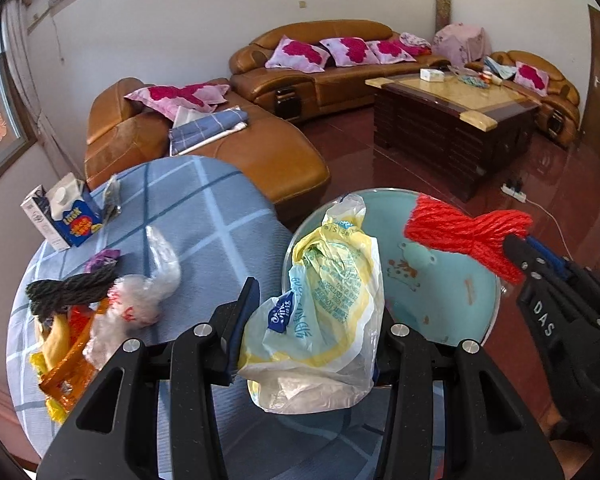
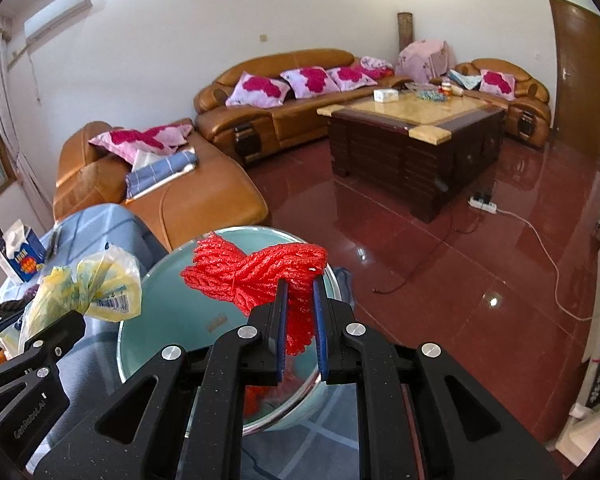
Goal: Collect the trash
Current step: 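Drop the red rope into the bucket with the right tool while the left tool drops the yellow-white bag, then grasp the clear plastic bag with red print using the right tool, then grasp the black rope bundle with the left tool while the right tool holds the clear bag over the bucket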
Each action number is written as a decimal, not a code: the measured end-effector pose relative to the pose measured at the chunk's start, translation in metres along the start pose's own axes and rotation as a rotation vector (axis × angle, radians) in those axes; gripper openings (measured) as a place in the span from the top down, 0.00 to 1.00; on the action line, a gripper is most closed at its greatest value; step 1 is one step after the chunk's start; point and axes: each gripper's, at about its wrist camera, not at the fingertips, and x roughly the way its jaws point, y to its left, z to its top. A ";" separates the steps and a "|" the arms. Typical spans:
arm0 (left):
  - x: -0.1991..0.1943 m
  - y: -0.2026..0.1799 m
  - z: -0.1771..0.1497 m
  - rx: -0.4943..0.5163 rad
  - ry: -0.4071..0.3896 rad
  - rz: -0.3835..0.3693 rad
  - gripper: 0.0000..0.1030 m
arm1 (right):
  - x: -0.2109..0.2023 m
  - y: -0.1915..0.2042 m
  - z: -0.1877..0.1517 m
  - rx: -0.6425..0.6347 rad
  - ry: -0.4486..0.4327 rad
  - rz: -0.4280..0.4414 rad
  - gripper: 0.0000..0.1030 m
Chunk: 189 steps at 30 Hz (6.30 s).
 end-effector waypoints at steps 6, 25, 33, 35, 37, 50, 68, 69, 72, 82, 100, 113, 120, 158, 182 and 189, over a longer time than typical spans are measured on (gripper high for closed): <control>0.012 -0.005 -0.003 0.004 0.030 -0.008 0.57 | 0.014 0.002 -0.005 -0.020 0.060 0.008 0.71; 0.021 -0.024 0.000 0.015 0.032 -0.049 0.31 | -0.010 -0.031 0.005 0.135 -0.053 -0.060 0.70; 0.009 -0.014 0.004 -0.006 -0.003 -0.040 0.24 | -0.015 -0.031 0.007 0.144 -0.070 -0.053 0.68; 0.007 -0.009 0.003 -0.016 -0.004 -0.030 0.24 | -0.017 -0.030 0.008 0.141 -0.072 -0.050 0.68; 0.004 -0.003 0.003 -0.026 -0.007 -0.017 0.23 | -0.017 -0.028 0.008 0.136 -0.068 -0.046 0.68; -0.004 0.075 -0.025 -0.148 0.026 0.117 0.22 | -0.020 0.002 0.001 0.049 -0.049 0.009 0.57; -0.014 0.160 -0.048 -0.266 0.037 0.214 0.22 | -0.028 0.101 -0.014 -0.163 -0.012 0.169 0.57; -0.014 0.166 -0.049 -0.267 0.037 0.221 0.22 | -0.027 0.108 -0.015 -0.171 -0.007 0.176 0.57; -0.017 0.187 -0.056 -0.278 0.038 0.249 0.22 | -0.024 0.126 -0.017 -0.195 0.009 0.195 0.57; -0.028 0.266 -0.077 -0.351 0.032 0.321 0.22 | -0.005 0.196 -0.024 -0.263 0.116 0.322 0.57; -0.027 0.307 -0.056 -0.274 0.000 0.287 0.22 | 0.048 0.275 -0.039 -0.254 0.361 0.473 0.57; 0.008 0.283 -0.025 -0.256 0.004 0.138 0.21 | 0.019 0.233 0.000 -0.266 0.192 0.447 0.65; 0.029 0.267 -0.015 -0.237 0.030 0.124 0.21 | 0.016 0.205 -0.002 -0.264 0.157 0.391 0.65; 0.069 0.212 -0.022 -0.247 0.207 0.037 0.69 | -0.002 0.135 0.011 -0.240 0.057 0.299 0.65; -0.009 0.124 -0.001 -0.178 0.014 0.110 0.74 | -0.041 0.073 0.010 -0.194 -0.042 0.224 0.65; -0.019 0.098 -0.001 -0.156 0.009 0.108 0.74 | -0.043 0.061 0.011 -0.171 -0.055 0.212 0.65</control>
